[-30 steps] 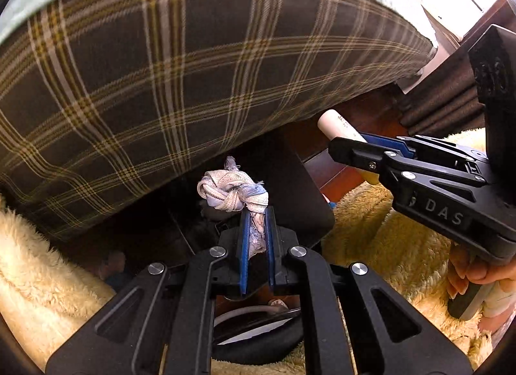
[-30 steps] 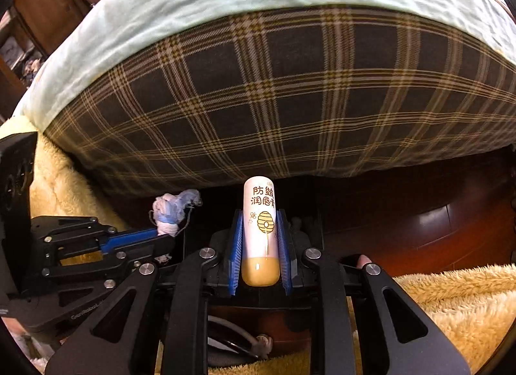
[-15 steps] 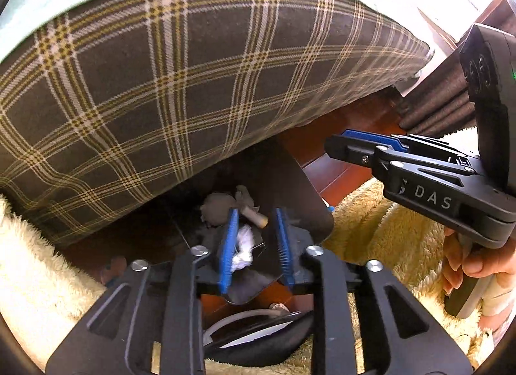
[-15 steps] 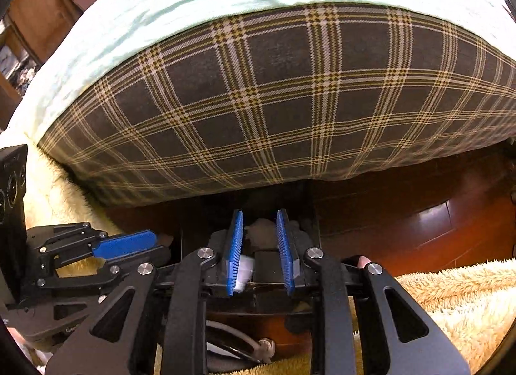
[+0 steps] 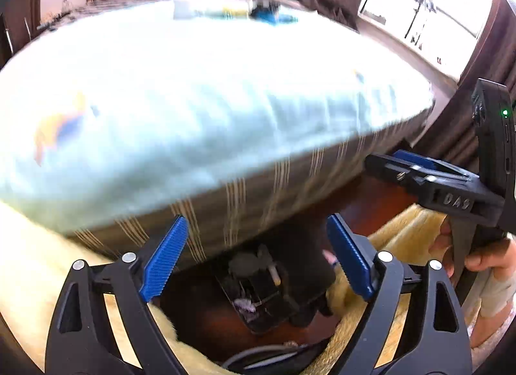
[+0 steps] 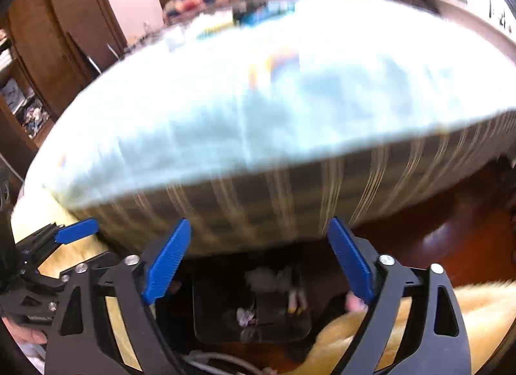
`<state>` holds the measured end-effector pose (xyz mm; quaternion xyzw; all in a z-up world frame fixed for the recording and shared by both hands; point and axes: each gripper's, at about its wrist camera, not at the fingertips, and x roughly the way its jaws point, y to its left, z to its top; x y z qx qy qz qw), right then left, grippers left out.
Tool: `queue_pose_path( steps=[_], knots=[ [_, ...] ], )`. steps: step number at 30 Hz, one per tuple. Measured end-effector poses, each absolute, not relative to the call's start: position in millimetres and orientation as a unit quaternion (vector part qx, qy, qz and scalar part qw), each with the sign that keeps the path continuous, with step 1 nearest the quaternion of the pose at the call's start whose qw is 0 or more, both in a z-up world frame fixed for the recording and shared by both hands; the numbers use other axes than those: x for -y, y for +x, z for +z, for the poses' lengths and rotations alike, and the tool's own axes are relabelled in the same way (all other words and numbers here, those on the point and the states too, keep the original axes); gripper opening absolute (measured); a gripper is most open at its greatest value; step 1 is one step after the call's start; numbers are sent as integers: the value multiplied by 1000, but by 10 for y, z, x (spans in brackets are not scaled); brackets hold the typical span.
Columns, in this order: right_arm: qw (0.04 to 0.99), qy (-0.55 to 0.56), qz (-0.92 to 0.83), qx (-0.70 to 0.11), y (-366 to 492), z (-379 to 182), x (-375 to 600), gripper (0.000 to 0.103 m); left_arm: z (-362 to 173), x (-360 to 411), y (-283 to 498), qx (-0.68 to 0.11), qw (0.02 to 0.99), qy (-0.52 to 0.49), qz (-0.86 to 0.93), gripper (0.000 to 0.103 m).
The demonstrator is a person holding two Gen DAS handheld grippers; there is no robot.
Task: Collect trash
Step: 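Raise both open tools back over the remaining bed items, then grasp the white spool with the left tool while the right tool grasps the black scrunchie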
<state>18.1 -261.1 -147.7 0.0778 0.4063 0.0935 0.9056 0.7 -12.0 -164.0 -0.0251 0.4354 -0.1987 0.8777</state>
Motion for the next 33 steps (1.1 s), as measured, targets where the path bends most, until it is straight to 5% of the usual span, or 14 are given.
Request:
queue_pose_path(
  steps=[11,28,33],
  knots=[
    [932,35,93,-347,949,-702,2664,93,-1028,15,604,-393,904,-10,-166,87],
    [931,31,69,-356,2299,-851,2057,92,-1028,-141,2183,-393,915,-17,-92,87],
    [927,54,60,-367,2624,-894,2012,85,-1163,-66,2525,-399,913,-6,-84,87]
  ],
)
